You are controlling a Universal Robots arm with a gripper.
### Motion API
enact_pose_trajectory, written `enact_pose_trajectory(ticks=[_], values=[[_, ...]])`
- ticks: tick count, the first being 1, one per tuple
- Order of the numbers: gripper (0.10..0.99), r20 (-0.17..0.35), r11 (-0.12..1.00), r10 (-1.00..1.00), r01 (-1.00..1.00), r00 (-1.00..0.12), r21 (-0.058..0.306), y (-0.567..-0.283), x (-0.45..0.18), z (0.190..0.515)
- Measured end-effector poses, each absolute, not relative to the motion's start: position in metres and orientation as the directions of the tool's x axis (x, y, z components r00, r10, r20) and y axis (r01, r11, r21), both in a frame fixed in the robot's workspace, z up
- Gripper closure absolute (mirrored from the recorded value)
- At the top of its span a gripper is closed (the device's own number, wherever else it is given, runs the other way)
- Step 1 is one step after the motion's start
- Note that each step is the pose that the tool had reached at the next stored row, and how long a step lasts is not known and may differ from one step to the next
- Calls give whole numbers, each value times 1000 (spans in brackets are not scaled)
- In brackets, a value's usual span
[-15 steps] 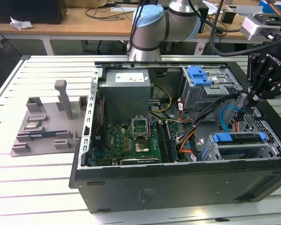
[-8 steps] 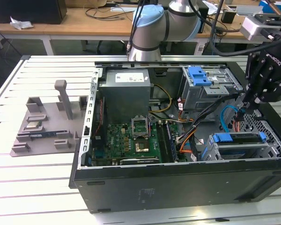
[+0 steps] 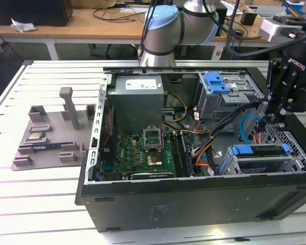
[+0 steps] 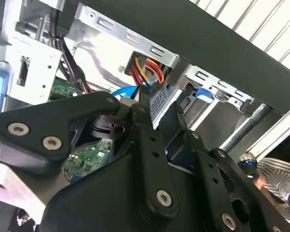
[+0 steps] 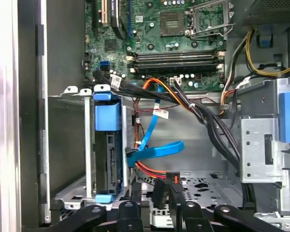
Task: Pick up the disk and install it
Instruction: 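Insert the first disk wire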
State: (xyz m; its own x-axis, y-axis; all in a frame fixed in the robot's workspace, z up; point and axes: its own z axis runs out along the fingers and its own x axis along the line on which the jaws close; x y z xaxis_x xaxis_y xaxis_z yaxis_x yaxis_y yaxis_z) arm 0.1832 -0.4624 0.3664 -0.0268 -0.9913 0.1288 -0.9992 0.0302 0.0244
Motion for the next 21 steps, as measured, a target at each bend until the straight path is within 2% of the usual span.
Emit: enact_pose_trajectory(ticks=[2,9,19,20,21], values=[[725,133,30,-991,-999,-27,25,-457,183,365],[725,206,32,-978,-999,-27,23,-456,184,358],[725,214,32,-977,-999,-27,23,-457,184,356],[741,214,32,-977,-999,-27,23,-457,184,356],[808,214,32,-977,-999,-27,23,-457,184,356]])
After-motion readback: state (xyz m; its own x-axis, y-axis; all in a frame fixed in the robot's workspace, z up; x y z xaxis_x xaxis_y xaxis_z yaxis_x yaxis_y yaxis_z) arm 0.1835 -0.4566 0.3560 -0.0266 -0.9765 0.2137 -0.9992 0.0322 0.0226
